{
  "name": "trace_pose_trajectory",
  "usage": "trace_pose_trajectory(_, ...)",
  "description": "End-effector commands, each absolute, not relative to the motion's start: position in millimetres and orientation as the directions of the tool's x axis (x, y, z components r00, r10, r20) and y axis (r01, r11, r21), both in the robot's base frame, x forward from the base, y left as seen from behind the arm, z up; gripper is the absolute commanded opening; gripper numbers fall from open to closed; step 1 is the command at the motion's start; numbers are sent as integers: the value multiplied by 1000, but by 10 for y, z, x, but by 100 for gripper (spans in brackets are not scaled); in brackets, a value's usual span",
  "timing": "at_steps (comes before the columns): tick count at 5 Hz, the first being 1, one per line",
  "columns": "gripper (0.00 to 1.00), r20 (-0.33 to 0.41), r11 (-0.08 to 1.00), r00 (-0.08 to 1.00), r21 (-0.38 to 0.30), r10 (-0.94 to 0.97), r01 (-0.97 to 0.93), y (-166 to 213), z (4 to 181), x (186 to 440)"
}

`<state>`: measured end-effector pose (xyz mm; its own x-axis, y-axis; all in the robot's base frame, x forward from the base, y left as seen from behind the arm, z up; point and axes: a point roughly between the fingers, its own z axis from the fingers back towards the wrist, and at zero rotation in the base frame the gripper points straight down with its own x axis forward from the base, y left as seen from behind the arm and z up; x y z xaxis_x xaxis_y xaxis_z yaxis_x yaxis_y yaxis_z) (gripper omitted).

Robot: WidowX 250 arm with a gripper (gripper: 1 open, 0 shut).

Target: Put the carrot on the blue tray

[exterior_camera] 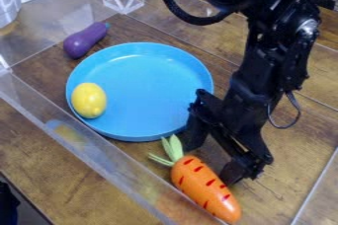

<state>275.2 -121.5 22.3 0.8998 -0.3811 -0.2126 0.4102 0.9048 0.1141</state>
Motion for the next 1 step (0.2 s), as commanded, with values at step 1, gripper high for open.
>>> trace_pose_trajectory(1, 100, -210, 898, 893, 107, -399, 426, -1283, 221, 2729)
